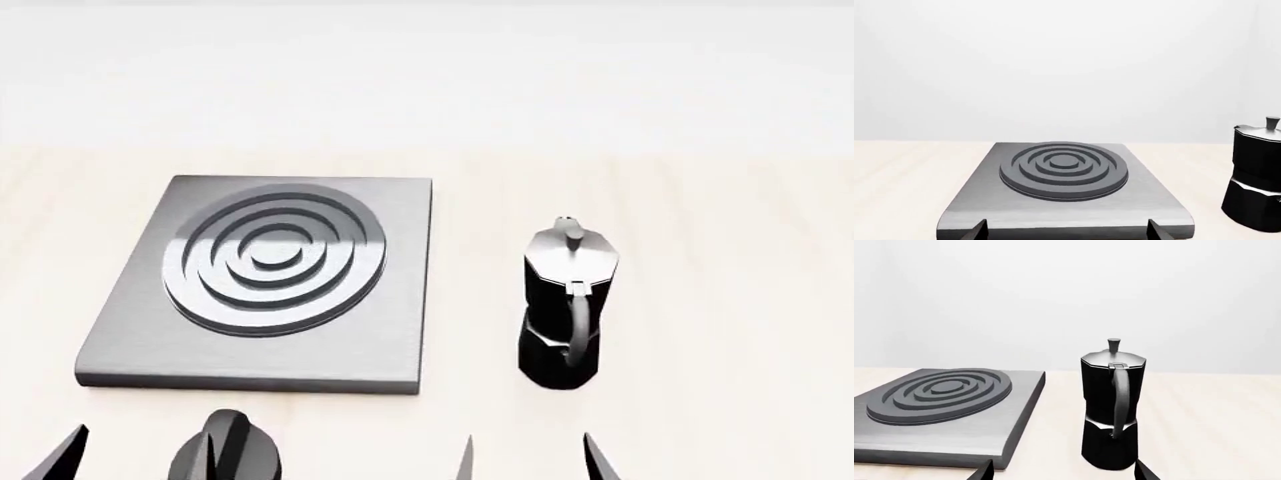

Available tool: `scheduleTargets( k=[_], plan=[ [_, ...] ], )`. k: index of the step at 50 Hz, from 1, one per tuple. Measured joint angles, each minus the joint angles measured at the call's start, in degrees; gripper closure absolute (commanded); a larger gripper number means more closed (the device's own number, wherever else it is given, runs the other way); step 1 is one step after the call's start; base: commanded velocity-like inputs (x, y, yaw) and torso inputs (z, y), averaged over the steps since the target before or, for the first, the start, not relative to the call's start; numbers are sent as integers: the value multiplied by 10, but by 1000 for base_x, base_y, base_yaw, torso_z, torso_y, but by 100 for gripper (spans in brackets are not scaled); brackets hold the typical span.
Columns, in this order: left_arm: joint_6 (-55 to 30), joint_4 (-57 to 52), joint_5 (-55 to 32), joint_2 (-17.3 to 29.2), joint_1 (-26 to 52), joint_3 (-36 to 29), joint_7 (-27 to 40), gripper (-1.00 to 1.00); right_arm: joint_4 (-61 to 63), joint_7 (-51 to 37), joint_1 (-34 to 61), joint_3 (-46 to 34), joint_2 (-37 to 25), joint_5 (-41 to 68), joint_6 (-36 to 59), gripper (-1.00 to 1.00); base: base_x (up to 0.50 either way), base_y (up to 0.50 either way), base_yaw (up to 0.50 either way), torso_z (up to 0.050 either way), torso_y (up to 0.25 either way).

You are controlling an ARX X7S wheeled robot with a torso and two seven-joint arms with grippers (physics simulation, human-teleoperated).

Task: Put the moka pot on the stove.

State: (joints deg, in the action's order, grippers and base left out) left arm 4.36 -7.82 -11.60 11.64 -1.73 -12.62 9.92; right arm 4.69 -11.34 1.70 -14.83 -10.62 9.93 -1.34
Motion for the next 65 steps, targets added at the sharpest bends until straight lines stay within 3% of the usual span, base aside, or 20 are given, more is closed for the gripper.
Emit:
scheduleTargets(
  k=[14, 65],
  plan=[
    [0, -1, -5, 5, 0, -4, 5, -100, 3, -6, -1, -5, -4, 2, 0, -100, 189, 0, 0, 0, 0],
    [0, -18, -21, 23, -4, -15, 18, -100, 44, -34, -15, -17, -22, 6, 1, -100, 0, 38, 0, 0, 0]
  ],
)
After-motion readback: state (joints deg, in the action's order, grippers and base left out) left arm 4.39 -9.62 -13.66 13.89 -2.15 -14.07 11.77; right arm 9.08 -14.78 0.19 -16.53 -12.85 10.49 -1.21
